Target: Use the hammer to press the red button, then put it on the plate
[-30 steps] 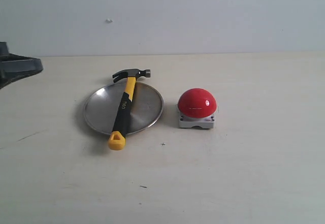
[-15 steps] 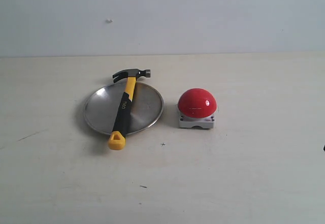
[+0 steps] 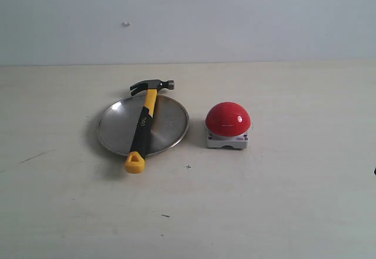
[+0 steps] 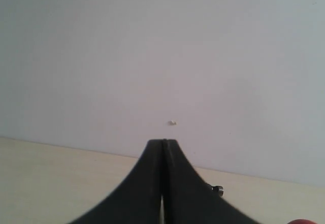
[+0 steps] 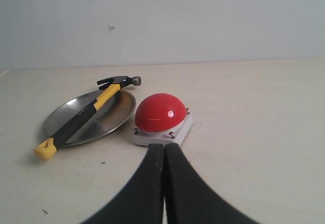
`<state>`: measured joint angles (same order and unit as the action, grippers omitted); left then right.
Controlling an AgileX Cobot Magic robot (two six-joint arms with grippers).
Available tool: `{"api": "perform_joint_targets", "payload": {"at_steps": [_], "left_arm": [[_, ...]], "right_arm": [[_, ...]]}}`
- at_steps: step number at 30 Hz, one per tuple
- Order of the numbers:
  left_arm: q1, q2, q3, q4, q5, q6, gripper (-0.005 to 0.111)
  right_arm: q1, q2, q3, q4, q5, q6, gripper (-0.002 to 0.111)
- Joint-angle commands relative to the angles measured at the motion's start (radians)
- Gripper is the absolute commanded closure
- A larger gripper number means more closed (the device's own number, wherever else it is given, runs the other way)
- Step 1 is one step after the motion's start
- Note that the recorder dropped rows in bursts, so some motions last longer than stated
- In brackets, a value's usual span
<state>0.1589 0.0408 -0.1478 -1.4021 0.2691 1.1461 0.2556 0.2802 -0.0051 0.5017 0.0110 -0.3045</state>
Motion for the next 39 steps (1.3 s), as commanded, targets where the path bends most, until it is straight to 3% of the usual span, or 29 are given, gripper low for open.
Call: {"api": "perform_joint_targets", "payload": {"at_steps": [1, 8, 13, 39], "left_arm": [[0.005, -0.007, 0.007, -0.015, 0.009, -0.022, 0.107], [-0.001, -0.005, 0.007, -0.015, 0.005, -0.022, 0.107], [-0.08, -0.005, 0.007, -0.015, 0.009, -0.022, 0.107], [-0.082, -0.005, 0.007, -0.003, -0.011, -0.041, 0.107]], "right_arm": [[0.001, -0.005, 0.005, -0.005, -0.002, -0.005, 0.108], [0.001, -0.005, 0.005, -0.005, -0.002, -0.005, 0.108], [0.001, -0.005, 0.005, -0.005, -0.002, -0.005, 0.108], [0.001, -0.005, 0.005, -0.005, -0.002, -0.005, 0.108]]}}
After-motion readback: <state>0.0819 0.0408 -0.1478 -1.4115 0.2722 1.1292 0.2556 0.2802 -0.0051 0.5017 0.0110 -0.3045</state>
